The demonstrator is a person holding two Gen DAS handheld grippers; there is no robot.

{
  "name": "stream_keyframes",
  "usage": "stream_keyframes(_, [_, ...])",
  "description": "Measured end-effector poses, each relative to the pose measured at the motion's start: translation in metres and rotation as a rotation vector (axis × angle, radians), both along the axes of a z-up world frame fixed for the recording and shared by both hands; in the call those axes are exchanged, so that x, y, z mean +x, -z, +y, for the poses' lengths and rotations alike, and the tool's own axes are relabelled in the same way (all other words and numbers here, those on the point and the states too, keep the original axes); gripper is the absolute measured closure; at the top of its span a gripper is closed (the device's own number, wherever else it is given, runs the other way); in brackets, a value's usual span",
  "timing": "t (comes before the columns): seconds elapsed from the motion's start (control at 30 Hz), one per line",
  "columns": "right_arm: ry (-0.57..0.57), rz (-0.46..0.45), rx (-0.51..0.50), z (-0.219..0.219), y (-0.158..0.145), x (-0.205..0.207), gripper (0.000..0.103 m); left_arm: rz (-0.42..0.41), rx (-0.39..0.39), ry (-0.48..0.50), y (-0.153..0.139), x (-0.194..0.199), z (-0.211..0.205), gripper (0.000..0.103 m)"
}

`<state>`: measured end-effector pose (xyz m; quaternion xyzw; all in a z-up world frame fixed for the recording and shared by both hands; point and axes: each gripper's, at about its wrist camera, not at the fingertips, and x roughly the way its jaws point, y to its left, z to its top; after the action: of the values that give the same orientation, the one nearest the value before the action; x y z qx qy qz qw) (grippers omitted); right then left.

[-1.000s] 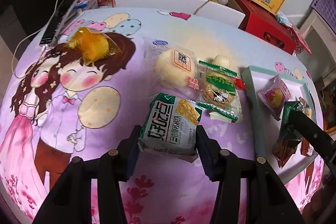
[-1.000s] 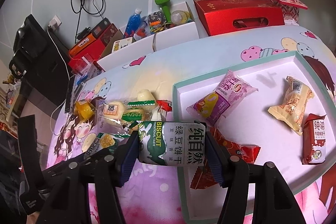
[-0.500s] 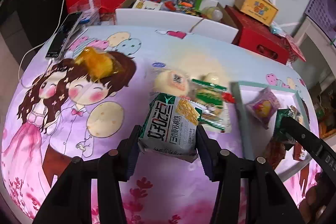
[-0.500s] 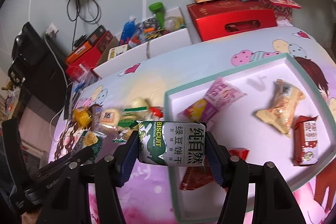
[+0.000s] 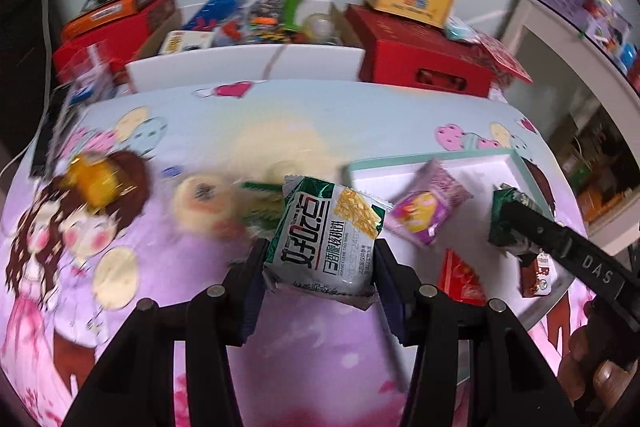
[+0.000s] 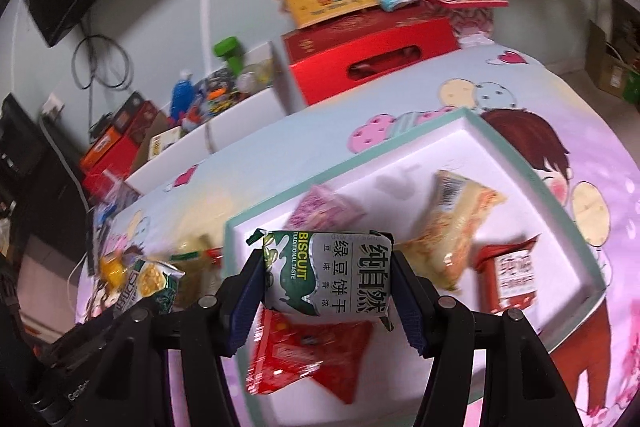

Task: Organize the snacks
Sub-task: 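Carry both green packs over the tray and release them inside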

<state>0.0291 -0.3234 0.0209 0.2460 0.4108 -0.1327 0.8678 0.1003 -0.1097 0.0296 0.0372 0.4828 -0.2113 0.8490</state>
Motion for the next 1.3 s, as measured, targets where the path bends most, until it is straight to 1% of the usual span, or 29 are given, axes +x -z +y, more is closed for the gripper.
stream_keyframes(0.1, [0.021, 0.02, -0.003, -0.01, 0.006, 0.002, 0.039, 0.01, 0.007, 0.051, 0.007, 0.005, -0.026, 0.051])
stream_keyframes(0.27, [0.039, 0.034, 0.017, -0.021, 0.015, 0.001, 0.039, 0.026, 0.047, 0.085, 0.025, 0.005, -0.051, 0.05])
stream_keyframes(0.4, [0.049, 0.043, 0.029, -0.026, 0.019, 0.0, 0.039, 0.036, 0.054, 0.105, 0.035, 0.002, -0.063, 0.05])
stream_keyframes(0.7, [0.068, 0.054, 0.031, -0.032, 0.021, -0.002, 0.039, 0.037, 0.044, 0.143, 0.04, -0.005, -0.082, 0.05])
stream_keyframes(0.8, [0.07, 0.058, 0.029, -0.032, 0.021, -0.002, 0.037, 0.034, 0.045, 0.142, 0.04, -0.007, -0.082, 0.05])
stream_keyframes(0.97, [0.076, 0.059, 0.029, -0.032, 0.02, -0.002, 0.037, 0.024, 0.037, 0.128, 0.033, -0.007, -0.077, 0.042])
stream_keyframes(1.17, [0.076, 0.047, 0.01, -0.03, 0.014, -0.004, 0.037, 0.024, 0.024, 0.113, 0.027, -0.007, -0.069, 0.041])
stream_keyframes(1.3, [0.07, 0.064, -0.003, -0.028, 0.016, -0.002, 0.037, 0.022, 0.018, 0.073, 0.023, -0.002, -0.058, 0.04])
